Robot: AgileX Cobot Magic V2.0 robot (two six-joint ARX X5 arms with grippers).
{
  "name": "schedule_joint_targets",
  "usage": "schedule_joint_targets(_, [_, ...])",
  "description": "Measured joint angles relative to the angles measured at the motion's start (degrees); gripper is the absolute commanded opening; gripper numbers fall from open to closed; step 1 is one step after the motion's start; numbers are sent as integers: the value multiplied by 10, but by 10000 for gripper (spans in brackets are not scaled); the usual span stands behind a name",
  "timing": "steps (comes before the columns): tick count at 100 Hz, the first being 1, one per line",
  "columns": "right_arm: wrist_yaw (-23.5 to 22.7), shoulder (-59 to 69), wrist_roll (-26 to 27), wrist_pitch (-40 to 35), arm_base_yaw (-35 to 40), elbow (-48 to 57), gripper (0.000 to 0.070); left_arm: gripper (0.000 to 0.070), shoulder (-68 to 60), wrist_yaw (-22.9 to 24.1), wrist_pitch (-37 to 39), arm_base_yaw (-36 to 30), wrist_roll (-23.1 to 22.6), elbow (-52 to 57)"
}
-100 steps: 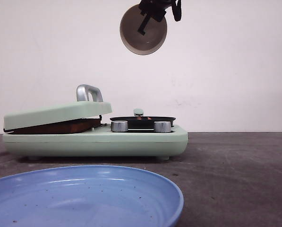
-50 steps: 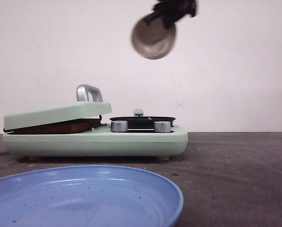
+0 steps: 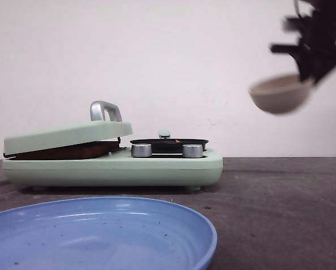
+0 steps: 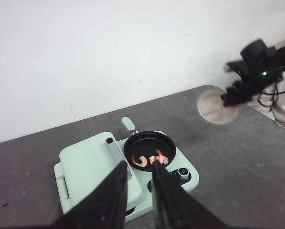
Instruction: Make breakfast with bread and shrimp
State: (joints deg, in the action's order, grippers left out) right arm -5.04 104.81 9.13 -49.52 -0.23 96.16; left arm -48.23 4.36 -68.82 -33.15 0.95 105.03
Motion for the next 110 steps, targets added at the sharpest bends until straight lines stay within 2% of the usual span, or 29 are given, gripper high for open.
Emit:
schedule_joint_targets(9, [-28, 0, 2, 0, -19, -50, 0, 11, -2, 0, 0, 0, 0, 0])
schedule_joint_targets(27, [-40, 0, 3, 28, -27, -149, 0, 11, -2, 0, 0, 0, 0, -4])
schedule_joint_targets(40, [-42, 0, 3, 40, -24, -168, 17, 11, -2, 0, -1, 0, 0, -12])
schedule_joint_targets(45, [-42, 0, 3, 48, -23, -168, 114, 11, -2, 0, -2, 0, 0, -13])
schedule_joint_targets(56, [-42, 0, 4, 52, -21, -168, 440, 11, -2, 0, -2, 0, 0, -22])
schedule_joint_targets(61, [-42, 0, 5, 51, -21, -168, 474, 11, -2, 0, -2, 0, 0, -30])
schedule_joint_targets(69, [-42, -1, 7, 44, -21, -168, 472, 11, -2, 0, 0, 0, 1, -49])
schedule_joint_targets(73, [-45, -4, 7, 43, -23, -168, 432, 11, -2, 1, 3, 0, 2, -62])
schedule_joint_targets(78, [-59, -14, 8, 46, -27, -168, 265, 11, 2, 4, 16, 0, 6, -82])
schedule_joint_targets(84, [-79, -37, 8, 58, -29, -168, 0, 11, 12, 8, 40, 0, 14, -116])
schedule_joint_targets(93, [-94, -97, 8, 104, -30, -172, 9, 11, 36, 13, 90, 0, 28, -185])
schedule_joint_targets(110, [-90, -257, -2, 273, 7, -235, 9, 11, 94, 16, 209, 0, 69, -345])
